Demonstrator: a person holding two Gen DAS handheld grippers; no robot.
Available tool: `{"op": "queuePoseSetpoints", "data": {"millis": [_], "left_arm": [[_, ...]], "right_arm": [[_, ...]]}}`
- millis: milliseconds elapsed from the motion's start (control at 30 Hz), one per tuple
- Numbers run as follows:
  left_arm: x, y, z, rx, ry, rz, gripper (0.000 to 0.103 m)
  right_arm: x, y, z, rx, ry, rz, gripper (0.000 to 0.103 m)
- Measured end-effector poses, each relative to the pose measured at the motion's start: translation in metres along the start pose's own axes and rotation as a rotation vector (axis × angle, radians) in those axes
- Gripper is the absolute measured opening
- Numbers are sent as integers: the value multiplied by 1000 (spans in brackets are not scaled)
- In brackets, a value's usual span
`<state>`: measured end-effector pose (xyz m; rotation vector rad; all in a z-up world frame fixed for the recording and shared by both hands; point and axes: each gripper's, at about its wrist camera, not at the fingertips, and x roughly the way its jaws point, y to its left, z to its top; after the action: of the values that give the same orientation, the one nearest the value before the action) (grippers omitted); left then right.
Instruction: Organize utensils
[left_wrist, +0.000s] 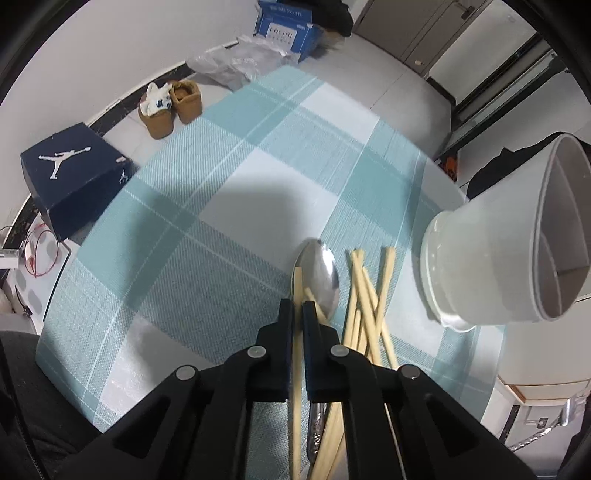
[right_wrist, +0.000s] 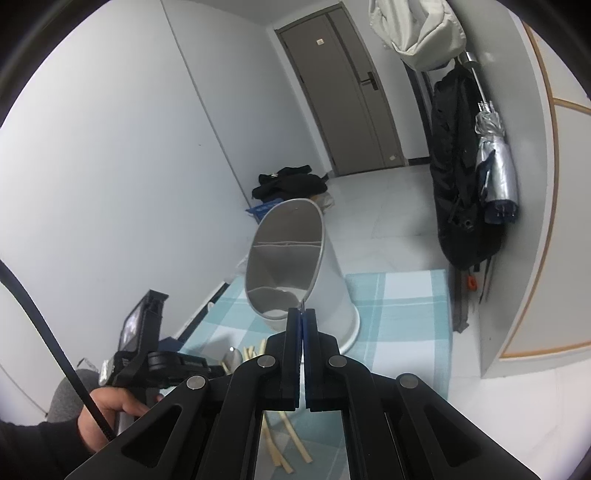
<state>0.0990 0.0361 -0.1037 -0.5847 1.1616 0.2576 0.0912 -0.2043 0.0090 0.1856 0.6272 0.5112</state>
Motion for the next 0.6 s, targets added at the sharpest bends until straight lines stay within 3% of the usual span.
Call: {"op": "queuePoseSetpoints", "data": {"millis": [267, 433, 600], "left_arm": [[-42, -8, -1, 69, -160, -53, 1], [-84, -25, -12, 217, -324, -62, 1], [-110, -36, -21, 324, -413, -120, 1]], "right_arm": [[1, 6, -1, -31, -3, -14, 1], [2, 18, -3, -77, -4, -38, 1], [4, 35, -7, -124, 4, -59, 1]]}}
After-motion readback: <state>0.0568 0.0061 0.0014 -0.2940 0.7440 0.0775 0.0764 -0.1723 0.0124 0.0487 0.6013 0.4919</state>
